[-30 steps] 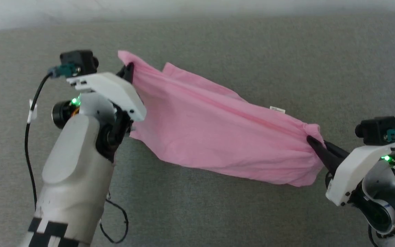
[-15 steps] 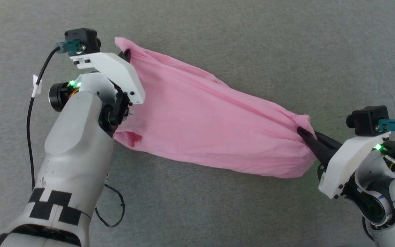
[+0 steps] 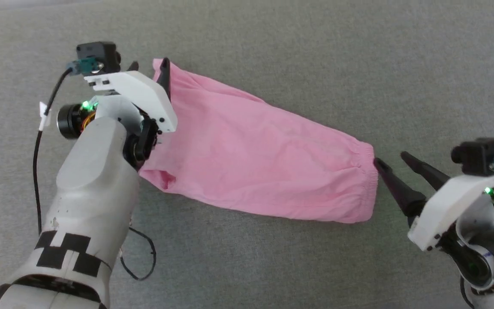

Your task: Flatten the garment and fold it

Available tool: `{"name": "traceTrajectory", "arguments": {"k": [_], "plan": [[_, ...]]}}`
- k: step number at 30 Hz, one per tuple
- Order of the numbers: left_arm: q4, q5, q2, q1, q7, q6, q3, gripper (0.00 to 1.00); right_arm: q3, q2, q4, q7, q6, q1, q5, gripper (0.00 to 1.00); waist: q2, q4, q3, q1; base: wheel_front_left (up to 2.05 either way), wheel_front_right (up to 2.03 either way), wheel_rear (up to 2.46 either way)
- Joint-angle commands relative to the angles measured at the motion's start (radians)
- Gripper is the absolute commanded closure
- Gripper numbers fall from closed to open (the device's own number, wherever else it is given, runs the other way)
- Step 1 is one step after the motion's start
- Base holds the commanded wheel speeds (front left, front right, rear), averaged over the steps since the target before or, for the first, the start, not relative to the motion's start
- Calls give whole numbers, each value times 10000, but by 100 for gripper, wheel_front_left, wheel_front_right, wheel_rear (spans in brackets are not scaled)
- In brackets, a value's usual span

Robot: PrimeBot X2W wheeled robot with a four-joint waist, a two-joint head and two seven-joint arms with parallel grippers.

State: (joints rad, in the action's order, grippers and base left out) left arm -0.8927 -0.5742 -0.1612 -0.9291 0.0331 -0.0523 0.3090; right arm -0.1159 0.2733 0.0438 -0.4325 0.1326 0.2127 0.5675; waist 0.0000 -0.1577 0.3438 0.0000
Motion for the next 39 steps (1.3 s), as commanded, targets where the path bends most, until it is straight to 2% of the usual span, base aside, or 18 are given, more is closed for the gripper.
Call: {"name": "traceTrajectory", "arguments": {"k": [1,5,9,13,17,18,23,29,39], "plan": [[79,364,-145,-165,-322,158,254,0,249,-191,136,-15,-19,-309,-223,0,0,301,-472,0,0,0,0],[603,1067,-481,139,-1487,247,760,0,948,-650,562,-499,-19,-1049,-1326,0,0,682,-1077,0,0,0,0],[1477,1563,-836,950,-2455,57,1035,0,1449,-1372,1195,-1416,-19,-1760,-2620,0,0,1032,-1589,0,0,0,0],[2869,1886,-1269,2253,-2825,-415,1022,0,1447,-1877,1845,-2284,-19,-2127,-3221,0,0,1273,-1930,0,0,0,0],[4527,1893,-1619,3881,-2915,-1002,688,0,1594,-2078,1798,-2919,-19,-2009,-3680,0,0,1447,-2095,0,0,0,0],[4527,1893,-1619,3881,-2915,-1002,688,0,1594,-2078,1798,-2919,-19,-2009,-3680,0,0,1447,-2095,0,0,0,0],[6226,1809,-1908,5776,-2926,-1638,445,0,2039,-2187,841,-3071,-19,-1236,-4183,0,0,1673,-2102,0,0,0,0],[7485,1626,-2025,7069,-2642,-2117,374,0,2112,-2225,-1252,-3334,-19,-407,-4369,0,0,2047,-2004,0,0,0,0],[7863,1579,-1985,7438,-2533,-2259,515,0,2065,-2229,-3703,-3258,-19,167,-4314,0,0,2348,-1898,0,0,0,0]]}}
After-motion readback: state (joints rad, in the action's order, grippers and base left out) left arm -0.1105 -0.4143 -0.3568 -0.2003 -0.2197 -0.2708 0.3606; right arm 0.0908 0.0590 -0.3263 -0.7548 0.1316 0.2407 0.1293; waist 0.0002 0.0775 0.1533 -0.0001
